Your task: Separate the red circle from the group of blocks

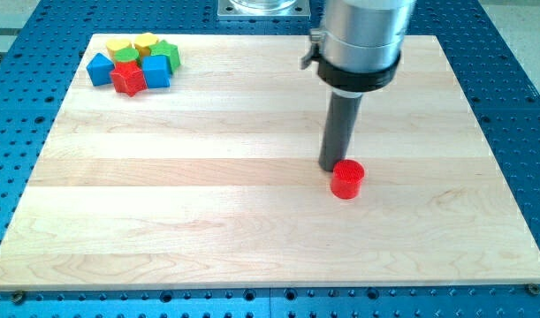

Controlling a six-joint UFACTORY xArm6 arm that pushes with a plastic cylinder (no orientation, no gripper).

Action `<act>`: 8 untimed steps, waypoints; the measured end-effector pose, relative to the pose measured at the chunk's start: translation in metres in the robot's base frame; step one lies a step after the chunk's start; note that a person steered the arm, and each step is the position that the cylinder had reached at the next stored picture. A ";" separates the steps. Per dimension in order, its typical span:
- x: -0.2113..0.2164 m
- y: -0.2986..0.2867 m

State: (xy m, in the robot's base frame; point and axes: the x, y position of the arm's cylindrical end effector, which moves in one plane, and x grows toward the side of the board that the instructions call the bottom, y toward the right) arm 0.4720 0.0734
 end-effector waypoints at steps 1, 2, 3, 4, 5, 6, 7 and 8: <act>0.015 -0.001; 0.042 0.050; 0.039 0.063; 0.037 0.063; 0.038 0.063; 0.042 0.046; 0.043 -0.017; 0.033 -0.120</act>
State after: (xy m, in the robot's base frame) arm 0.5047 -0.0470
